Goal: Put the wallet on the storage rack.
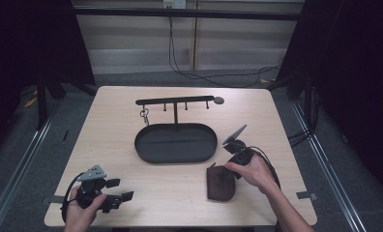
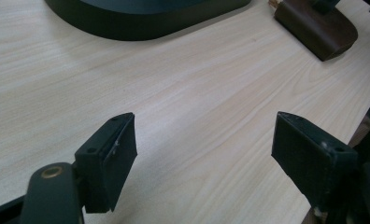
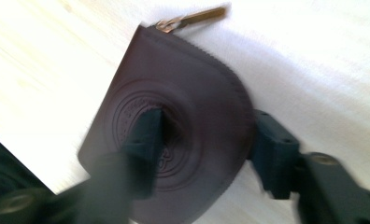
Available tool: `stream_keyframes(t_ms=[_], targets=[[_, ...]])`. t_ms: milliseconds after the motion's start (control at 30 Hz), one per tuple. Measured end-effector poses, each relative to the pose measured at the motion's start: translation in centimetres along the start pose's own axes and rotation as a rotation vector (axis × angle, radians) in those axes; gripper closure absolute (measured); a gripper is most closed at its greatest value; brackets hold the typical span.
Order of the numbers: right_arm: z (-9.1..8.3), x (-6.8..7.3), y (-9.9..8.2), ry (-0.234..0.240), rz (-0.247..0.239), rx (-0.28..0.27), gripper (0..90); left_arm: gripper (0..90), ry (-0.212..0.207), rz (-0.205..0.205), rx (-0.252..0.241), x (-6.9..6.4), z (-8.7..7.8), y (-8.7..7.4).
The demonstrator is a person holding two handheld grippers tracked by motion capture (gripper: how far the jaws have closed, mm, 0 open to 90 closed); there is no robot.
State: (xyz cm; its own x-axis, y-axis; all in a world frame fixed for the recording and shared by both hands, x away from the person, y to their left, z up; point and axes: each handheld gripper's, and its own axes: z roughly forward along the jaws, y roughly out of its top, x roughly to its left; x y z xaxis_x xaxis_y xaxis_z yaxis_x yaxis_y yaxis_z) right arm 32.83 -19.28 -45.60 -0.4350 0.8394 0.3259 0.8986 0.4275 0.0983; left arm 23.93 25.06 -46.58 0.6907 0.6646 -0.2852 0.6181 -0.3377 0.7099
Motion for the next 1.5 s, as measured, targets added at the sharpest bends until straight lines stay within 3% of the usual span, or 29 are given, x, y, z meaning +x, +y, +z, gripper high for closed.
stream_keyframes(t_ms=[700, 1133, 1500], targets=[[-2.1, 0.6, 0.3, -0.022, -0.036, -0.036, 68.7, 22.6, 0.004, -0.010, 0.010, 0.1, 0.1, 0.0], [-4.4, 0.7, 0.0, -0.058, -0.038, -0.042, 74.4, 22.6, -0.001, -0.009, 0.020, 0.1, 0.1, 0.0], [-4.9, 0.9, 0.4, -0.089, -0.049, -0.032, 74.9, 22.8, -0.006, -0.007, 0.018, 0.2, 0.0, 0.0]])
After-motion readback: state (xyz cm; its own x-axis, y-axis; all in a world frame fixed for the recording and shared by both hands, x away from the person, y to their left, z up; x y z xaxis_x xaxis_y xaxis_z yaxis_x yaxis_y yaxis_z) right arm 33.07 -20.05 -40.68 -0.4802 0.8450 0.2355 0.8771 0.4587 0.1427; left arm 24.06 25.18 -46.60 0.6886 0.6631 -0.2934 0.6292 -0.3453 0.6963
